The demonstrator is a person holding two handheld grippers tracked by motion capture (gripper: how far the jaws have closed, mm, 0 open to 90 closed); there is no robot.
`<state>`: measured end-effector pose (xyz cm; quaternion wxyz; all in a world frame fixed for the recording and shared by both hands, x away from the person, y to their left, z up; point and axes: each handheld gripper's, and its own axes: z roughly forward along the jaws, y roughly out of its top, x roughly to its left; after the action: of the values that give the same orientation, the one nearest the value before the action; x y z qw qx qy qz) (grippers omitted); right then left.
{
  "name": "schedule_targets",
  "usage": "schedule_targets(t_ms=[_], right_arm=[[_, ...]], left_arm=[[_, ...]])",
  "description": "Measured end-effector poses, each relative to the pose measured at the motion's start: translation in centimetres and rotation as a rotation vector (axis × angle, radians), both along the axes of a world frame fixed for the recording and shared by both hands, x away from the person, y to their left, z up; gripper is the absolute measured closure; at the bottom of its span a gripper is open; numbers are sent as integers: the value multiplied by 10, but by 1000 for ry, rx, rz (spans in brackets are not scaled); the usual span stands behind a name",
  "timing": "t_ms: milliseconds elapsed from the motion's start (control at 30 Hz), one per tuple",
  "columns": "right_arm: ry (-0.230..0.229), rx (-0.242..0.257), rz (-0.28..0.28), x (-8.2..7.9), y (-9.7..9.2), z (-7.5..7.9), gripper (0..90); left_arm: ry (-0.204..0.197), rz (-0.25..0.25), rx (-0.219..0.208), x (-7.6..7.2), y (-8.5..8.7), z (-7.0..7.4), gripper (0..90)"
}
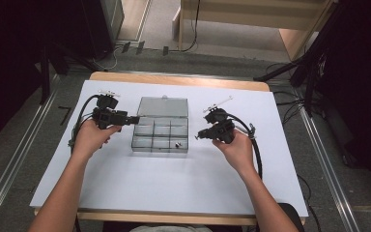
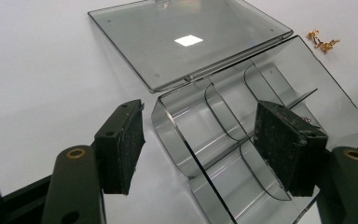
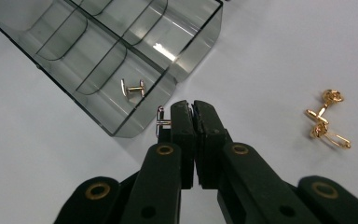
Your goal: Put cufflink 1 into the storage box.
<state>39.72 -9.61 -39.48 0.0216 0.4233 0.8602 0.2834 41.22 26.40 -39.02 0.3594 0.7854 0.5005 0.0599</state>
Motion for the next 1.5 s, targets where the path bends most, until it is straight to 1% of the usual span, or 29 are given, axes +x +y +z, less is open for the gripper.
schedule_targets(t_ms=[467, 733, 1033, 1100, 1267, 1400, 1500], right_arm=[[-18, 24, 34, 3, 16, 7, 893], [-15, 29, 49, 4, 25, 8, 893], [-14, 21, 71, 5, 36, 3, 893], [-5, 21, 79, 4, 41, 1, 893], [-4, 17, 88, 5, 47, -2, 893], [3, 3, 107, 7, 55, -7, 892], [7, 8, 114, 9, 59, -8, 892]], left_arm=[[-3, 6, 5, -5, 3, -1, 342], [-8, 10, 2, -7, 4, -2, 342], [-7, 5, 1, -7, 4, -3, 342], [-9, 5, 2, -7, 4, -3, 342], [-8, 5, 1, -7, 4, -3, 342], [-10, 6, 3, -7, 6, -3, 342], [-12, 8, 2, -7, 6, -3, 342]])
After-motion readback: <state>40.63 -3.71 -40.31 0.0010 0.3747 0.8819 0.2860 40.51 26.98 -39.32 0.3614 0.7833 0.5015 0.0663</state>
